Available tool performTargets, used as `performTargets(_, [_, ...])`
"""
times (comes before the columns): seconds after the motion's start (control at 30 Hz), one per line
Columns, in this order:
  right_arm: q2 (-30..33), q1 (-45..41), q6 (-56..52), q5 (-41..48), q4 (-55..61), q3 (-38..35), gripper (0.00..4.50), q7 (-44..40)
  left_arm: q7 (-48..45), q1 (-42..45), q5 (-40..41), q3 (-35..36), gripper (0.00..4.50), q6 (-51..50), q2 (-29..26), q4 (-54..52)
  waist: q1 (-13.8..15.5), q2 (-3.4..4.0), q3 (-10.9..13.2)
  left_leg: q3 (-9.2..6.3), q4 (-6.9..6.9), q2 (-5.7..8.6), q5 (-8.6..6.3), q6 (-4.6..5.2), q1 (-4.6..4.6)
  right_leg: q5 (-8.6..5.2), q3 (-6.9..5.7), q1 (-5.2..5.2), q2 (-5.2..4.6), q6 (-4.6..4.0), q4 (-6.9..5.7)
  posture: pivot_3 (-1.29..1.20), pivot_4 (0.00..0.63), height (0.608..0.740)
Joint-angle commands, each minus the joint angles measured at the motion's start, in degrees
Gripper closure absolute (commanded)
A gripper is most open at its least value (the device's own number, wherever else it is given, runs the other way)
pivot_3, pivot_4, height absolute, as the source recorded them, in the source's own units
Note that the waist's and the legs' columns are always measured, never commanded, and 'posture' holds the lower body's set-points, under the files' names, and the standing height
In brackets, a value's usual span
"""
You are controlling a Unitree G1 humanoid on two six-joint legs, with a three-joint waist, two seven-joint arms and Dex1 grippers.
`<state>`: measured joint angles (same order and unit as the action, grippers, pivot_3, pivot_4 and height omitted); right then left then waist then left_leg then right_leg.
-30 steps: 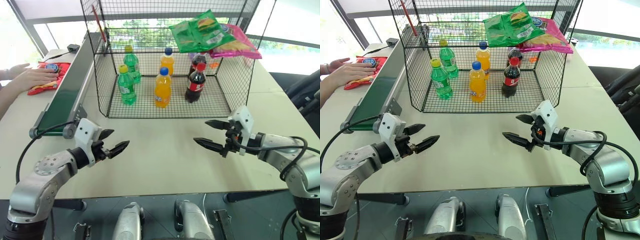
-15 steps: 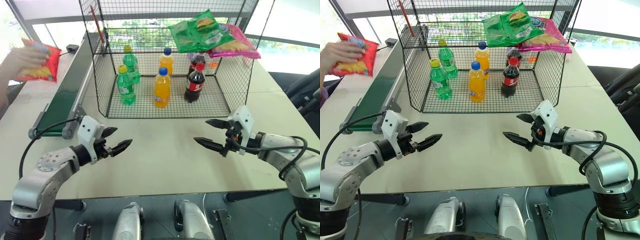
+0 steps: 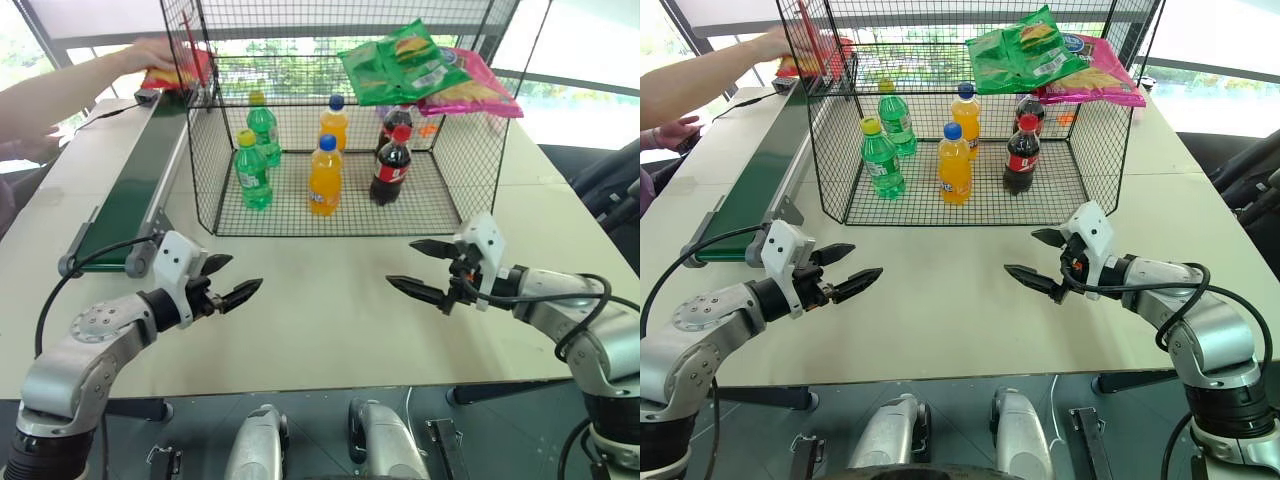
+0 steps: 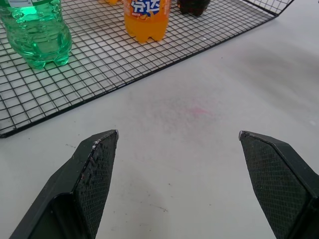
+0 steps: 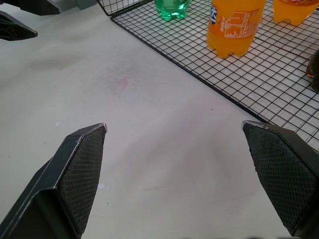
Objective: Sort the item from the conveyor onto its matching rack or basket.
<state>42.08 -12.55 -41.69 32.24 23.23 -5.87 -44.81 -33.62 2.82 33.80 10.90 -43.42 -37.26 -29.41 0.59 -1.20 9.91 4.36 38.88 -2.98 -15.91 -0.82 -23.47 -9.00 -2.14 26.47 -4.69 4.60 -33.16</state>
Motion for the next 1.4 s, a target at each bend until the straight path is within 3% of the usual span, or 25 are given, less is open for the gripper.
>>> performTargets(0.03, [0.06,-1.12,1.1,0.05,0.22,-0.54,0.0,-0.16,0.42,0.04,-0.3,0.66,0.43,0.95,-0.3,-1.7,0.01,0.0,0.0,0.0,0.0,0.0,0.0,0.0,0.0,0.0,0.0,0.0,0.0,0.0,0.0,0.0,0.15,0.74])
performTargets(0.4, [0.99,-3.02,1.86,-0.74,-2.27,-0.22,0.0,-2.05,2.01,2.74,-0.87,0.65,0.43,0.36,-1.76,-5.2,0.06,0.0,0.0,0.0,0.0,0.0,0.0,0.0,0.0,0.0,0.0,-0.01,0.0,0.0,0.0,0.0,0.15,0.74])
performTargets(0.57, [1.89,-5.02,3.71,-1.91,-5.2,-0.78,0.0,-3.15,1.07,5.59,-2.17,5.65,0.43,0.42,-7.87,-4.54,-0.04,-0.01,0.01,-0.01,0.03,0.01,0.0,0.0,0.01,0.0,0.0,-0.02,0.01,0.0,-0.03,0.0,0.15,0.74])
performTargets(0.7, [0.31,-6.21,3.56,-1.28,-3.27,1.76,0.0,-3.36,-2.98,0.0,-14.75,10.22,0.43,11.43,-19.72,3.34,-0.91,0.01,0.04,0.04,-0.11,0.0,0.0,0.0,0.03,0.0,0.01,0.09,0.03,0.0,-0.06,0.0,0.15,0.74])
performTargets(0.83, [-3.1,-8.12,1.57,1.28,0.89,3.57,0.0,-1.97,-0.32,-0.19,-24.95,14.44,0.43,25.46,-24.15,14.21,-1.25,0.04,0.07,0.05,-0.27,-0.02,0.01,0.0,0.03,0.01,0.0,0.21,0.02,-0.02,-0.06,0.0,0.15,0.74])
performTargets(1.03, [-5.45,-10.72,-0.44,3.22,4.29,5.43,0.0,-0.96,6.59,-5.53,-43.87,14.3,0.43,44.09,-31.57,28.6,-1.18,0.05,0.09,0.43,-0.66,0.04,0.01,-0.04,0.02,0.15,0.0,0.44,-0.32,-0.24,0.05,0.0,0.15,0.74])
performTargets(1.4, [-5.73,-11.62,0.52,2.02,3.66,7.22,0.0,-0.65,12.45,-2.35,-55.25,5.02,0.43,54.0,-29.56,34.69,-1.23,0.01,0.07,0.67,-0.82,0.02,0.02,-0.04,-0.11,0.13,-0.05,0.69,-0.35,-0.27,-0.03,0.0,0.15,0.74])
